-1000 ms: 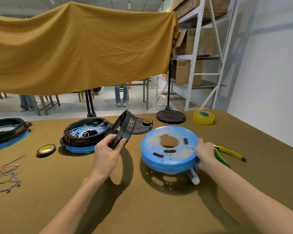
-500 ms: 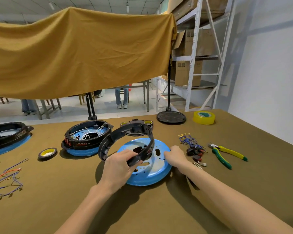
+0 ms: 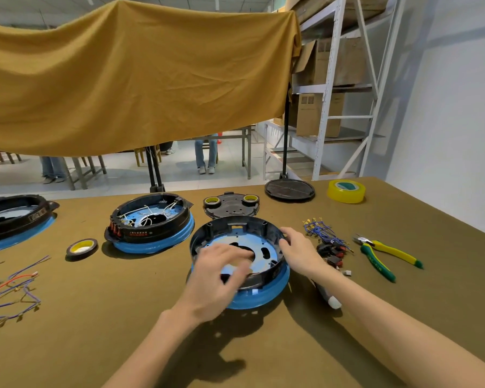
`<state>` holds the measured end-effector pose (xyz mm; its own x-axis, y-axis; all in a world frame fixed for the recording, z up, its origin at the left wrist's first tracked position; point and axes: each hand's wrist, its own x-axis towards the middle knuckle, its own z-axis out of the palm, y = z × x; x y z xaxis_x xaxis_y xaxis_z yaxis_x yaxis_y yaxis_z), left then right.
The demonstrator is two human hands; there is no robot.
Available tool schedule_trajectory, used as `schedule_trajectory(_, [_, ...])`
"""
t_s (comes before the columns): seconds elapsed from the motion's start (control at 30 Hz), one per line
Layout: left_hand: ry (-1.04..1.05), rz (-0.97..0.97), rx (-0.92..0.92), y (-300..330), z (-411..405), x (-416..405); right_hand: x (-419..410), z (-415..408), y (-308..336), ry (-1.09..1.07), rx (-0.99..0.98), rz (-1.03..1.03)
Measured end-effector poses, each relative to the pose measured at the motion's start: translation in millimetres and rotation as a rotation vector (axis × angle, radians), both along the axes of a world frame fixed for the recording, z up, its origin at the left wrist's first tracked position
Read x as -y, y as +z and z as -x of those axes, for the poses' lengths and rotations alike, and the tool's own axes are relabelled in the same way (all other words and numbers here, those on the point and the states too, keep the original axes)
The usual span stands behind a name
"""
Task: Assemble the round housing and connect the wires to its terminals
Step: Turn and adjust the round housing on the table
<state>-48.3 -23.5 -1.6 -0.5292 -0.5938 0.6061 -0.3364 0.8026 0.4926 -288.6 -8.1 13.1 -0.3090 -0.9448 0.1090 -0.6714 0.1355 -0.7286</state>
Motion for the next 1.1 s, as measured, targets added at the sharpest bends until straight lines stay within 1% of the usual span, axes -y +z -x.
schedule_trajectory(0.07, [0.178,-0.099,-0.171,-3.5,-13.1,14.1,0.8,4.6,1.1,0.001,-0.007,-0.009])
schedule_trajectory(0.13, [0.338,-0.346,-0.254,-10.2,-24.2,31.6,3.2,6.3,2.5,0.004,-0.021,-0.018])
schedule_trajectory(0.2, [0.384,-0.584,-0.268,-18.2,-30.2,46.9,6.4,8.4,2.4,0.012,-0.042,-0.029])
schedule_trajectory(0.27, [0.341,-0.659,-0.280,-25.1,-29.1,58.2,9.8,13.6,2.1,0.004,-0.056,-0.044])
schedule_trajectory(0.37, [0.239,-0.673,-0.285,-28.1,-23.4,68.5,14.0,20.7,-0.3,-0.028,-0.044,-0.043])
schedule_trajectory(0.5, [0.192,-0.650,-0.309,-33.5,-26.2,70.2,14.0,23.0,-3.9,-0.070,-0.022,-0.004])
schedule_trajectory(0.6, [0.184,-0.598,-0.317,-35.2,-29.6,65.2,11.2,21.7,-6.1,-0.083,0.015,0.027])
schedule_trajectory(0.73, [0.174,-0.622,-0.317,-35.5,-31.6,62.1,6.9,17.8,-7.7,-0.093,0.037,0.026])
schedule_trajectory(0.97, [0.189,-0.625,-0.296,-33.6,-33.1,57.4,23.7,10.5,7.2,-0.067,-0.043,0.009])
schedule_trajectory(1.1, [0.201,-0.604,-0.337,-31.3,-33.5,53.9,26.3,13.6,5.5,-0.103,-0.021,0.090])
